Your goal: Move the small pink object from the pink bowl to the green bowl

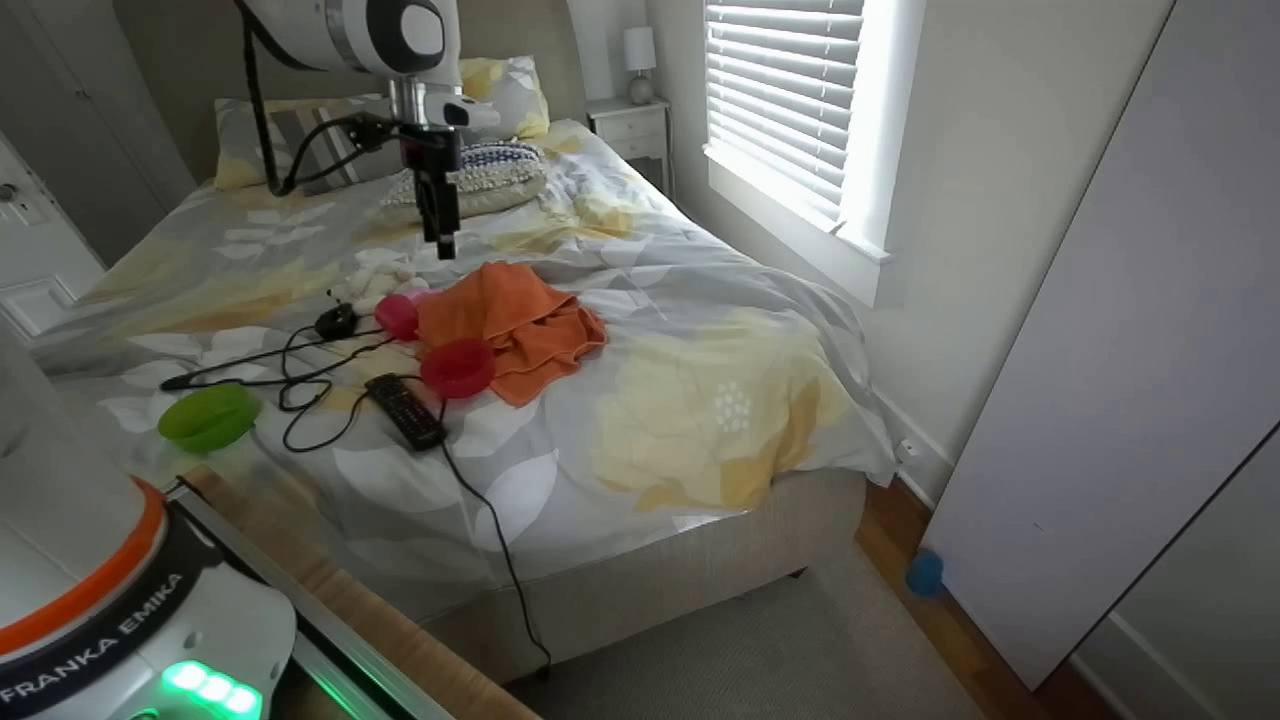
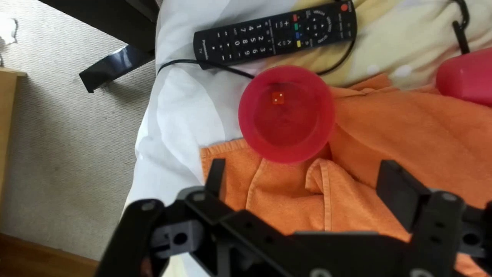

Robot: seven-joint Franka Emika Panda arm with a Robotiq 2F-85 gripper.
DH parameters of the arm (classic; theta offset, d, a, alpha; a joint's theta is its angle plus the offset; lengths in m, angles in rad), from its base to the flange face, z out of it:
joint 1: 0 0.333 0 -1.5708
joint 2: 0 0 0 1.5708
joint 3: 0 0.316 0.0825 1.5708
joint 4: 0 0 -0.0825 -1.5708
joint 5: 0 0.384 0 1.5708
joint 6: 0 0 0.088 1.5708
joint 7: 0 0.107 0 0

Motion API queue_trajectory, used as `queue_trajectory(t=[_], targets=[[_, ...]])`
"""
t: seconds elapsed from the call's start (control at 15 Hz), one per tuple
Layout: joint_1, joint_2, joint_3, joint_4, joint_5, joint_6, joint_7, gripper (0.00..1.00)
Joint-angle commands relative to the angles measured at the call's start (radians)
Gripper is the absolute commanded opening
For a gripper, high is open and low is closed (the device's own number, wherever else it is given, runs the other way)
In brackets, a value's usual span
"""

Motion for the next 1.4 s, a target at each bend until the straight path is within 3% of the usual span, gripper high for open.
queue_trajectory(t=[0.0,0.47,0.93,1.33], targets=[[0.038,0.023,-0.042,0.017,0.019,-0.005,-0.023,1.0],[0.039,0.047,-0.049,0.048,0.023,-0.021,-0.036,1.0],[0.035,0.228,-0.049,0.134,0.088,-0.048,-0.211,1.0],[0.061,0.379,-0.064,0.212,0.141,-0.019,-0.271,1.0]])
